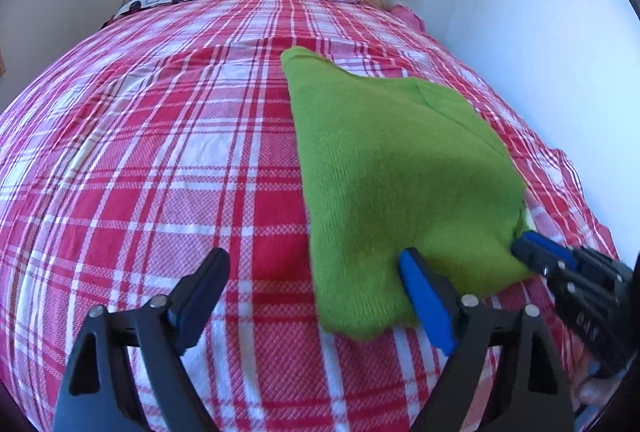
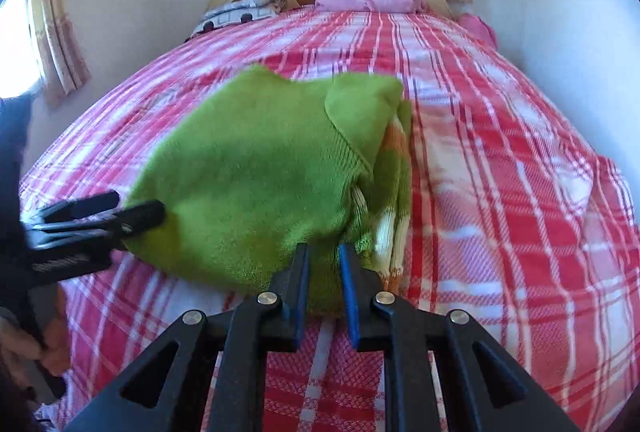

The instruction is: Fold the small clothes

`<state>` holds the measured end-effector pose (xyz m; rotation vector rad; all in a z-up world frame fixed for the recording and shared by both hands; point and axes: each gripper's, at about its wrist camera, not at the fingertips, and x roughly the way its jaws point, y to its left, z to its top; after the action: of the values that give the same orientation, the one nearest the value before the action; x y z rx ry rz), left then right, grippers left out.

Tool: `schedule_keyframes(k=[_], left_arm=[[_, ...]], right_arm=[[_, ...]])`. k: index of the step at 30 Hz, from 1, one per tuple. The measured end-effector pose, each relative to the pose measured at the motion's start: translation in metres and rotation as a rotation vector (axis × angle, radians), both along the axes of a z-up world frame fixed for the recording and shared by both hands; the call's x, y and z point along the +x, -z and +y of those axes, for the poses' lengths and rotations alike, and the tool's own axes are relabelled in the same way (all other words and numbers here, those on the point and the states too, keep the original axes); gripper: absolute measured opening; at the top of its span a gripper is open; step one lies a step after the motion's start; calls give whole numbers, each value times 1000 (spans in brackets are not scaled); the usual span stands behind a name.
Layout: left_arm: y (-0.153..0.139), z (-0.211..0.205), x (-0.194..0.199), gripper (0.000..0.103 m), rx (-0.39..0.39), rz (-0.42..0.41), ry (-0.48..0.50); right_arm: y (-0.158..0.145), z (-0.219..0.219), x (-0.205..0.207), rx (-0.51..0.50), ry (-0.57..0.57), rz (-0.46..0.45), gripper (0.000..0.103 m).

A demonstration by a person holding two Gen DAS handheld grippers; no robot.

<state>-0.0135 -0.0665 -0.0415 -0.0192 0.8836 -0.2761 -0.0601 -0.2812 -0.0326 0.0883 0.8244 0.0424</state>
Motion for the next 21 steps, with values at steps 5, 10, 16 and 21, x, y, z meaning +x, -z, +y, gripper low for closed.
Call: schedule_keyframes(k=[5, 10, 16, 21], left_arm=[[-12, 19, -7, 88, -39, -8, 40], [-36, 23, 13, 88, -32, -83, 19], [-39, 0, 65, 88, -51, -69, -25], [-11, -25, 97, 86, 8, -12, -35]], right_arm=[[-9, -6, -9, 22, -10, 42, 15], [-45, -12, -8, 29, -4, -50, 15], [-57, -7, 58, 2, 0, -66, 15], [-11, -11, 116, -82, 45, 117, 15]])
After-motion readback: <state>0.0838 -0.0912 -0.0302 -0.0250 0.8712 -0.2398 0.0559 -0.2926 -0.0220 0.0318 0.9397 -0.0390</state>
